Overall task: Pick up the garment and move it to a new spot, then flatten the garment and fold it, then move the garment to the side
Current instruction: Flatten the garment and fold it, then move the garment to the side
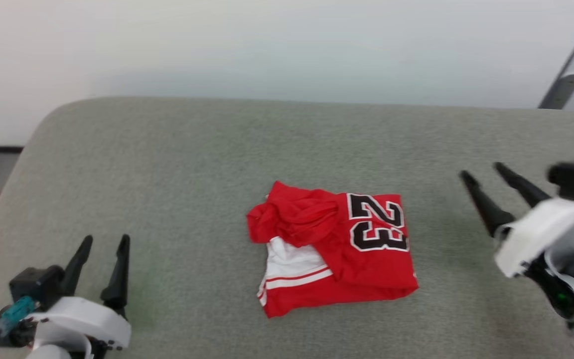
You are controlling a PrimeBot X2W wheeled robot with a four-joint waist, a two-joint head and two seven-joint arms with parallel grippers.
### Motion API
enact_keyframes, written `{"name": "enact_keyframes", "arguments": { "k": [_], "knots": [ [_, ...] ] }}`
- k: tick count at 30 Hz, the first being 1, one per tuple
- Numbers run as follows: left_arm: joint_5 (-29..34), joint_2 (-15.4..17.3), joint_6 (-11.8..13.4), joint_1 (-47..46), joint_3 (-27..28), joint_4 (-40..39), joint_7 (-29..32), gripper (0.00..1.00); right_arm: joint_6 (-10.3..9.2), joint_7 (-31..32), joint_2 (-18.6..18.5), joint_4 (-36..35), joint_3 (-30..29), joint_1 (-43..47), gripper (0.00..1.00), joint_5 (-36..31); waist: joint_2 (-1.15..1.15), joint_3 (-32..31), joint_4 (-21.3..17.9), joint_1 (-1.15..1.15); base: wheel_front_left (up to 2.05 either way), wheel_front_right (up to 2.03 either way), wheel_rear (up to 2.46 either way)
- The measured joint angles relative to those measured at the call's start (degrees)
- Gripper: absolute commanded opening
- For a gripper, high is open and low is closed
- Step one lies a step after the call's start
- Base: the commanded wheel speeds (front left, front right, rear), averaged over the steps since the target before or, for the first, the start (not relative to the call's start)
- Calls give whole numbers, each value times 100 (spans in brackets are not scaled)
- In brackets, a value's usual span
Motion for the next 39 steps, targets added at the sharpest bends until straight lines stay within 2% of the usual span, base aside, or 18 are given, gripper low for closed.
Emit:
{"name": "enact_keyframes", "arguments": {
  "k": [6,14,28,39],
  "knots": [
    [51,4,0,205,167,-123,-1,100,0,-746,-193,-47,-453,560,100,-298,0,-154,-256,0,0,0,0],
    [108,12,0,480,382,-275,0,100,0,-1305,-144,-140,-1084,1297,100,-588,0,-312,-397,0,0,0,0],
    [157,-25,0,681,487,-470,-1,100,0,-1514,345,-380,-1802,2033,100,-910,0,-319,-349,0,0,0,0],
    [157,-56,0,686,463,-521,-1,100,0,-1376,549,-651,-2035,2242,100,-1128,0,-290,-329,0,0,0,0]
  ]
}}
